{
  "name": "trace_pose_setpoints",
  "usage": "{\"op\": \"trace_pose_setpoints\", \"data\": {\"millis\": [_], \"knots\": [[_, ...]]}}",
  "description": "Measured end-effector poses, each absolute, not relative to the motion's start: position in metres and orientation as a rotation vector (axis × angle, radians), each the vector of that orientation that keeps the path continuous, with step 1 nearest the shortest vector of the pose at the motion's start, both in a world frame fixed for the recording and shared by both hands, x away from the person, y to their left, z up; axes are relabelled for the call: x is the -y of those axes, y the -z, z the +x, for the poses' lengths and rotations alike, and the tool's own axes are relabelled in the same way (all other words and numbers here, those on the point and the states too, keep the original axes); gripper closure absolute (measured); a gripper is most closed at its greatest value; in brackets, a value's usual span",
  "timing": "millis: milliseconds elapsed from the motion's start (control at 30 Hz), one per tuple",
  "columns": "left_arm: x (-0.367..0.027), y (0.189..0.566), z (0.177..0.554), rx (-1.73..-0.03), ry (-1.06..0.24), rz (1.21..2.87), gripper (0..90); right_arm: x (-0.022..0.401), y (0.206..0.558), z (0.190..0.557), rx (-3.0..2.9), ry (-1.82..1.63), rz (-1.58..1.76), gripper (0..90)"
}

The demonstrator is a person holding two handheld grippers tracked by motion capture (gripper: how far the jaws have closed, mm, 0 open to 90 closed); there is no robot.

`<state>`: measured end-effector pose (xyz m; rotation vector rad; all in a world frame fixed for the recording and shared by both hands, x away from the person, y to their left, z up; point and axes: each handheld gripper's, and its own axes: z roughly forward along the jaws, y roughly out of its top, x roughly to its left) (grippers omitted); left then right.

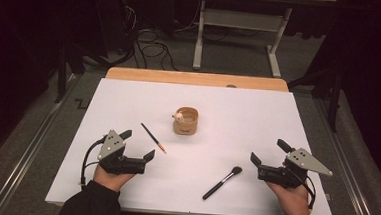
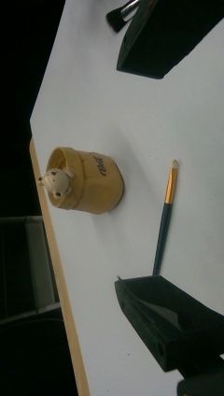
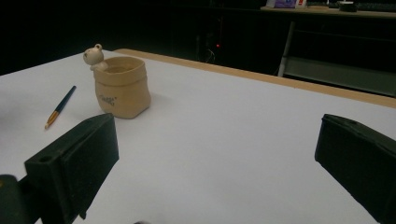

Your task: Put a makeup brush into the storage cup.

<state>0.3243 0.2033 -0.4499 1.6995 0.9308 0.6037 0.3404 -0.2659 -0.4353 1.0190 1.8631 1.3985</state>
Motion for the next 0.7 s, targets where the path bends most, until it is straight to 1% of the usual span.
{"op": "trace_pose_setpoints", "data": {"millis": [700], "knots": [[-0.2046,0.4495,0.3259,-0.944,-0.616,1.690,0.6,0.2682,0.4349,0.3387,-1.864,-1.370,1.007,0.2]]}}
